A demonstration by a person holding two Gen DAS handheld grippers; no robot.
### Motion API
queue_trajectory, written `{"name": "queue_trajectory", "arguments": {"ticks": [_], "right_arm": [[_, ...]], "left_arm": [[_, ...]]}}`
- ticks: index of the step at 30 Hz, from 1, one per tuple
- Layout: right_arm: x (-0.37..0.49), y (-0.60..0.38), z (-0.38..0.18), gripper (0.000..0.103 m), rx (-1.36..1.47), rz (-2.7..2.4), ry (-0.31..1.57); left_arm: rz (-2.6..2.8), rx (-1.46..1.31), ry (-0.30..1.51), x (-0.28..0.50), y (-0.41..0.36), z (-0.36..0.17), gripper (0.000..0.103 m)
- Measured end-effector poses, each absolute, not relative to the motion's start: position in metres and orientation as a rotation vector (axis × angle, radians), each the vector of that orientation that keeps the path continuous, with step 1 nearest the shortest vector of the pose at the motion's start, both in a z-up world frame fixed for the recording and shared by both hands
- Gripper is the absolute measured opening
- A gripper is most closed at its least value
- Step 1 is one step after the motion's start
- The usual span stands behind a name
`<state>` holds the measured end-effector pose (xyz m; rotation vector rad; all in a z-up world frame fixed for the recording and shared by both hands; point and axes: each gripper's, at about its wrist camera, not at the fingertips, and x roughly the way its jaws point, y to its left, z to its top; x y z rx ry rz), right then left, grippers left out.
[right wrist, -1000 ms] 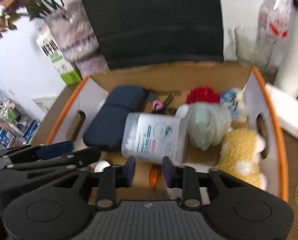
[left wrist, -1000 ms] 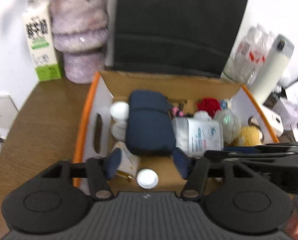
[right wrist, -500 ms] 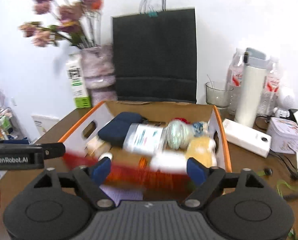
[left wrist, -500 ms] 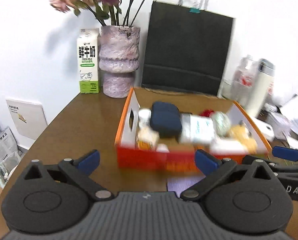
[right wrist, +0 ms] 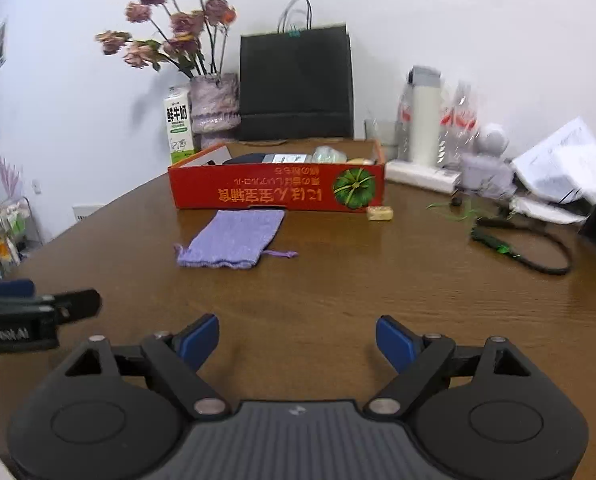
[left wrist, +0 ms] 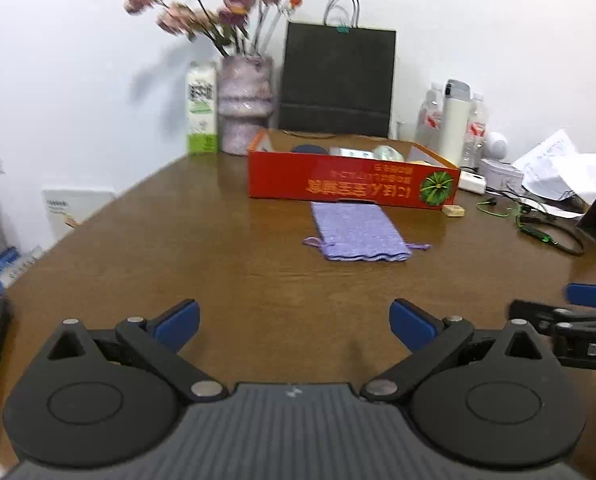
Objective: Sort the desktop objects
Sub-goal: 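Withdraw both tools from the box back over the table, then grasp the lavender cloth pouch with the left tool while the right tool grasps the yellow block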
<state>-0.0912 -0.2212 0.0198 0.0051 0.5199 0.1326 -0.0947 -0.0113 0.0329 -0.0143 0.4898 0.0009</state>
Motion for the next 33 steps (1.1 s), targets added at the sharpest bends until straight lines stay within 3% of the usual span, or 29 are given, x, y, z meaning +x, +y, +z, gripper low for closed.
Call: {"name": "queue_trajectory", "arguments": {"ticks": [14, 19, 23, 29, 33], "right_arm": [[-0.118, -0.223, 0.016, 0.086, 0.020, 0.116, 0.500], [-0.095, -0.235, 0.022, 0.069, 0.016, 0.128, 0.523], [-0.055, -0.247, 0.025, 0.053, 0.009, 0.130, 0.553], [0.028, -0.258, 0.028, 0.054, -0.028, 0.126, 0.554], [0.096, -0.264, 0.028, 0.054, -0.034, 0.117, 0.564]], "left_arm": [[-0.086, 0.038, 0.533, -0.108, -0.026, 0.027, 0.103], [-0.099, 0.010, 0.550, -0.087, -0.026, 0.030, 0.103], [-0.130, 0.000, 0.553, -0.052, -0.031, 0.033, 0.103], [-0.140, 0.046, 0.541, 0.034, -0.049, 0.037, 0.103], [-0.127, 0.035, 0.629, 0.099, -0.059, 0.025, 0.103]]}}
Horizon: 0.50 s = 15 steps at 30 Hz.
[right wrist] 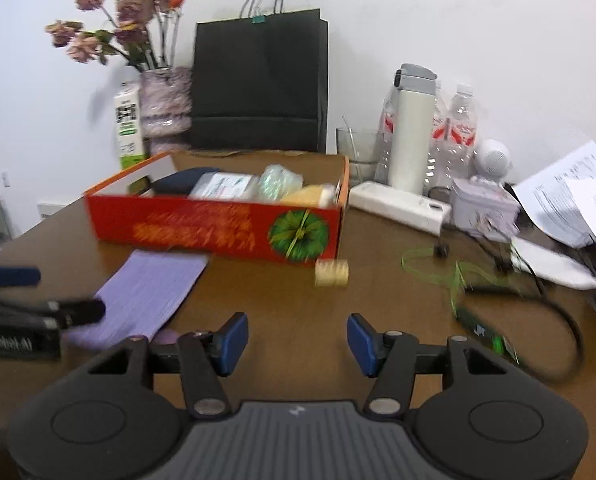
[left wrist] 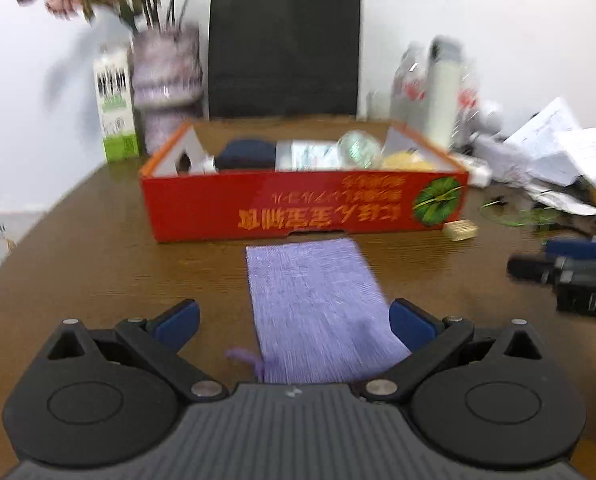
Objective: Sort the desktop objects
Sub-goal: 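Grasp the lavender cloth pouch with the left tool while the right tool grasps the yellow block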
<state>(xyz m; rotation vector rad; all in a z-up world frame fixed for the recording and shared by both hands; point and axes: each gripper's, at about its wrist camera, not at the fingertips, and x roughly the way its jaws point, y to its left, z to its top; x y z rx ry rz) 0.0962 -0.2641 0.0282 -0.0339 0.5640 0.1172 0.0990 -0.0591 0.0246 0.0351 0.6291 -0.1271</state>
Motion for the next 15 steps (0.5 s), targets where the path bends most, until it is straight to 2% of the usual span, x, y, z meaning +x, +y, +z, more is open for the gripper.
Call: {"name": "queue_trajectory", "arguments": {"ticks": [5, 9, 11, 13, 15], "right_arm": [[0.171, -0.270, 0.012, 0.054, -0.017, 0.095, 0.642], [0.195, -0.268, 0.002, 0.053, -0.027, 0.077, 0.670], [0.196, -0.270, -0.004, 0.048, -0.014, 0.085, 0.676], [0.195, -0.271, -0.007, 0.037, -0.009, 0.085, 0.671], [0.194, -0.273, -0.006, 0.029, 0.005, 0.078, 0.670]], "left_arm": [[-0.109, 0.014, 0.666, 0.137, -0.066, 0.010, 0.103], [-0.139, 0.033, 0.705, 0.147, -0.079, 0.004, 0.103], [-0.147, 0.065, 0.715, 0.149, -0.085, 0.002, 0.101], [-0.148, 0.069, 0.715, 0.151, -0.087, 0.001, 0.098], [-0.143, 0.068, 0.706, 0.152, -0.088, 0.001, 0.090]]}}
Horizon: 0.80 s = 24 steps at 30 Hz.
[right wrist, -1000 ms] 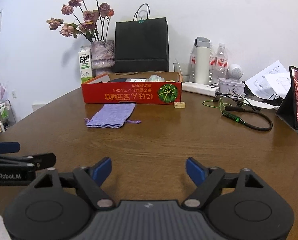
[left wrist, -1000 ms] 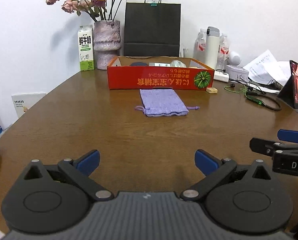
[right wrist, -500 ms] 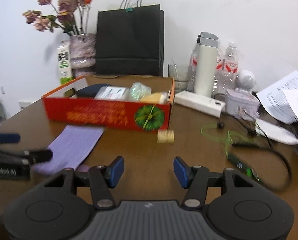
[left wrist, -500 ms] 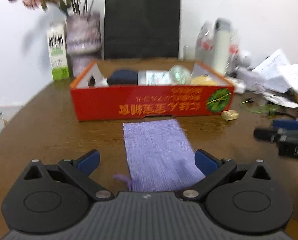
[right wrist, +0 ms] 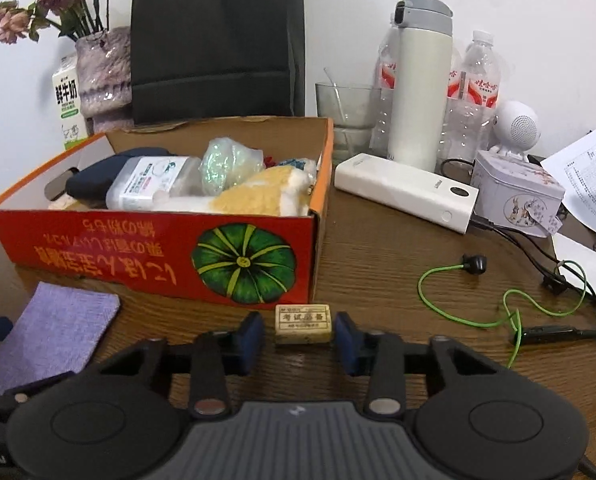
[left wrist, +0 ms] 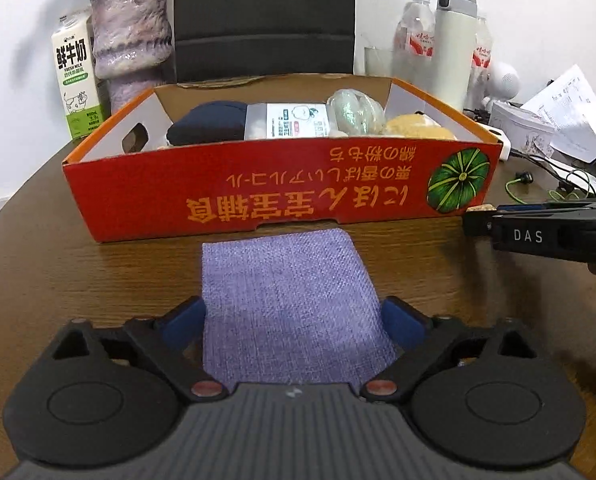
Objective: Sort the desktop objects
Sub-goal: 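Grasp the lavender cloth pouch with the left tool while the right tool grasps the yellow block, then carry the lavender pouch and yellow block into the box and open both tools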
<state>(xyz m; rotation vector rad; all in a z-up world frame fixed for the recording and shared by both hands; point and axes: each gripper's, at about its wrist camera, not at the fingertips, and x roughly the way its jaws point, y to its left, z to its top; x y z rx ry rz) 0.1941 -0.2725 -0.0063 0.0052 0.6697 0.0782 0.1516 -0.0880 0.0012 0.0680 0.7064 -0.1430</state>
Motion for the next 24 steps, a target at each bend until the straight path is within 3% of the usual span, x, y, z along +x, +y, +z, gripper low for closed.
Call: {"name": "queue_trajectory", "arguments": {"ticks": [1, 2, 3, 4, 5, 6, 9, 24], "right_arm": [[0.193, -0.273, -0.006, 0.029, 0.013, 0.081, 0.669], [0.192, -0.273, -0.006, 0.029, 0.019, 0.087, 0.669], [0.188, -0.270, -0.005, 0.028, 0.014, 0.097, 0.670], [0.183, -0.268, -0.005, 0.028, 0.013, 0.109, 0.671], [0.177, -0.265, -0.004, 0.028, 0.024, 0.118, 0.671], [0.168, -0.262, -0.003, 0.028, 0.037, 0.134, 0.671], [0.134, -0.253, 0.005, 0.028, 0.063, 0.168, 0.646], [-0.086, -0.208, 0.016, 0.028, 0.077, 0.226, 0.549]], "left_arm": [[-0.141, 0.064, 0.705, 0.151, -0.089, 0.002, 0.087], [-0.137, 0.066, 0.702, 0.151, -0.090, 0.003, 0.073], [-0.139, 0.069, 0.696, 0.149, -0.091, 0.005, 0.050], [-0.144, 0.069, 0.696, 0.148, -0.092, 0.007, 0.039], [-0.148, 0.070, 0.700, 0.145, -0.094, 0.009, 0.021], [-0.153, 0.072, 0.701, 0.143, -0.095, 0.009, 0.013], [-0.184, 0.043, 0.700, 0.124, -0.091, 0.010, 0.008], [-0.189, -0.072, 0.517, -0.071, -0.036, 0.045, 0.008]]}}
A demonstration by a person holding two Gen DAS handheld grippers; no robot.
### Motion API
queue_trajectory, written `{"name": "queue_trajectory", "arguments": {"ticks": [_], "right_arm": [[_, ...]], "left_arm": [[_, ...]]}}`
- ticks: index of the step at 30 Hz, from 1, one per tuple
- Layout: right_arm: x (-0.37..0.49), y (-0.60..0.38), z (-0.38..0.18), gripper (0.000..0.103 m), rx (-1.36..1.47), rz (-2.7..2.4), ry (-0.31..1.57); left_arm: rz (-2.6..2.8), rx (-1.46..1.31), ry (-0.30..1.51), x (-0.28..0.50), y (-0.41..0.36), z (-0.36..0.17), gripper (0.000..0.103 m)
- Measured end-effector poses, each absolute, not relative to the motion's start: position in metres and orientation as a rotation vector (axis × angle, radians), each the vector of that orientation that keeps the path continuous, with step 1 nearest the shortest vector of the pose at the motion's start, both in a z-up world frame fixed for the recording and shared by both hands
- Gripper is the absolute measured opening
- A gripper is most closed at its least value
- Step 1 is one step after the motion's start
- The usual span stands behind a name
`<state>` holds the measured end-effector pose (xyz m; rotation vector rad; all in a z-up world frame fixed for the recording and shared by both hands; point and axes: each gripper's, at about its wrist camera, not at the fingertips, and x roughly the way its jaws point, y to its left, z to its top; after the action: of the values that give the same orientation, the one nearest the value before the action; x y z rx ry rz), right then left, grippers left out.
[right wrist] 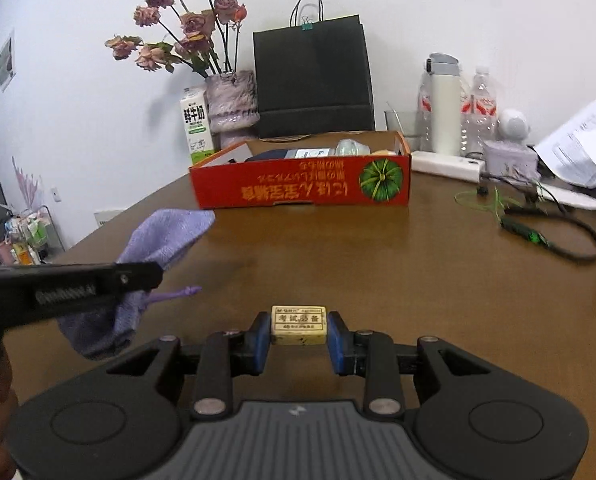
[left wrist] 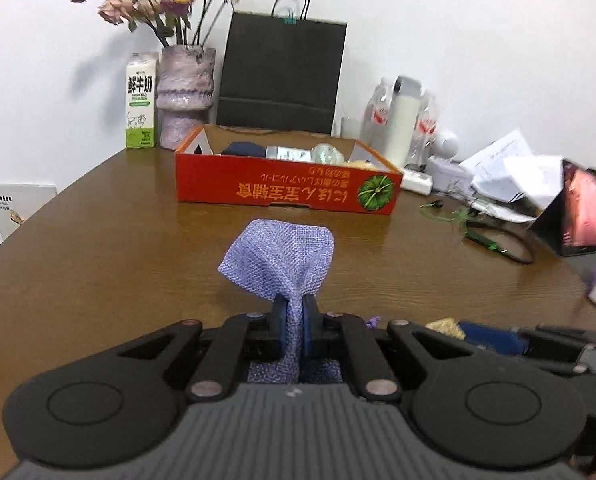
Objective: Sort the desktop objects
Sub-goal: 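Carry the lavender pouch and yellow block into the box and open both tools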
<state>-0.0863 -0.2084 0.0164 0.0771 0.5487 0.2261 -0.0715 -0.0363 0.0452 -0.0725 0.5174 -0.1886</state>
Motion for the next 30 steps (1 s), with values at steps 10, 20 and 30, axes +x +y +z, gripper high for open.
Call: {"name": "queue_trajectory", "arguments": {"ticks": [10, 20, 30], "right_arm": [[-0.138, -0.210, 0.033, 0.028, 0.058, 0.154, 0.456], [-0.137, -0.214, 0.044, 0.028, 0.063, 0.136, 0.415], [-0.074, -0.233, 0.078, 0.028, 0.080, 0.193, 0.391]], "left_arm": [[-0.177, -0.105, 0.443, -0.117, -0.022, 0.049, 0.008], [-0.199, -0.079, 0.377, -0.126, -0.027, 0.063, 0.008], [-0.211, -0.086, 0.339, -0.075, -0.016, 0.093, 0.008]]}}
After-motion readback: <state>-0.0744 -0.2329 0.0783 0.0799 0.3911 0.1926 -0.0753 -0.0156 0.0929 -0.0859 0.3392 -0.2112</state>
